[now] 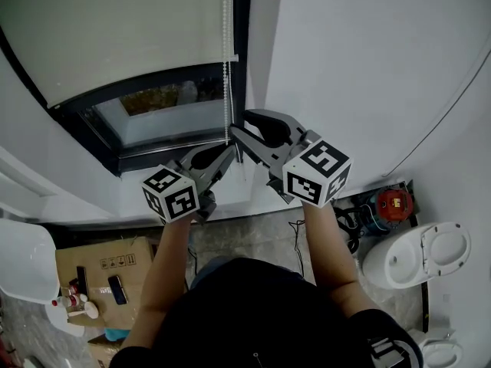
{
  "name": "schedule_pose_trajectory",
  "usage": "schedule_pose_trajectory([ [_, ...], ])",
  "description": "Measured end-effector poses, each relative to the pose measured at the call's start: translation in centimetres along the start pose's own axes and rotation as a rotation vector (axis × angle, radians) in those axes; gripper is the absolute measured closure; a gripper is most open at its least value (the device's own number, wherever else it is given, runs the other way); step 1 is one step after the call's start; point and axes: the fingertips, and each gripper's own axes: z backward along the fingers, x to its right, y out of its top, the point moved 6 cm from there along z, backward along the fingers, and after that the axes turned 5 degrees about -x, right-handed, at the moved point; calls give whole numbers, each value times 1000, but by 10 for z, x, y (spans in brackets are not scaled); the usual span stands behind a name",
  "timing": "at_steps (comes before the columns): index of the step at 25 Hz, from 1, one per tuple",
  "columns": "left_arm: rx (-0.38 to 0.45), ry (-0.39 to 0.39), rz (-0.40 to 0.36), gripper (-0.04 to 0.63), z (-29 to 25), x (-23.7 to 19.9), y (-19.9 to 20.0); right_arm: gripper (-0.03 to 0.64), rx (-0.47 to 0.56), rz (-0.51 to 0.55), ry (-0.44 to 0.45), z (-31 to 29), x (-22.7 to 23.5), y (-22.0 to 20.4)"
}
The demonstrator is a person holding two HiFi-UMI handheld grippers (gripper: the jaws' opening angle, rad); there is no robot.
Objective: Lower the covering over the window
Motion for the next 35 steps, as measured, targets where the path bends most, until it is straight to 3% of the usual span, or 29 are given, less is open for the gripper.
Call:
schedule_pose_trajectory([
  [8,8,-9,1,574,2,6,0,508,19,41,-3,-22,-2,42],
  [10,10,-11,1,574,2,6,0,584,13,39,-5,-25,-2,46],
  [11,7,-9,0,574,2,6,-1,589,5,41,-5,-27,-3,46],
  [15,-38,33,-22,574,4,2,-14,600,-51,43,13,-31,-8,33],
  [23,-102,51,43,574,9,-10,-47,603,-104,-38,34,-43,-6,-3],
  [35,-186,74,117,572,11,-15,-90,603,-253,-18,42,-54,-12,-42],
])
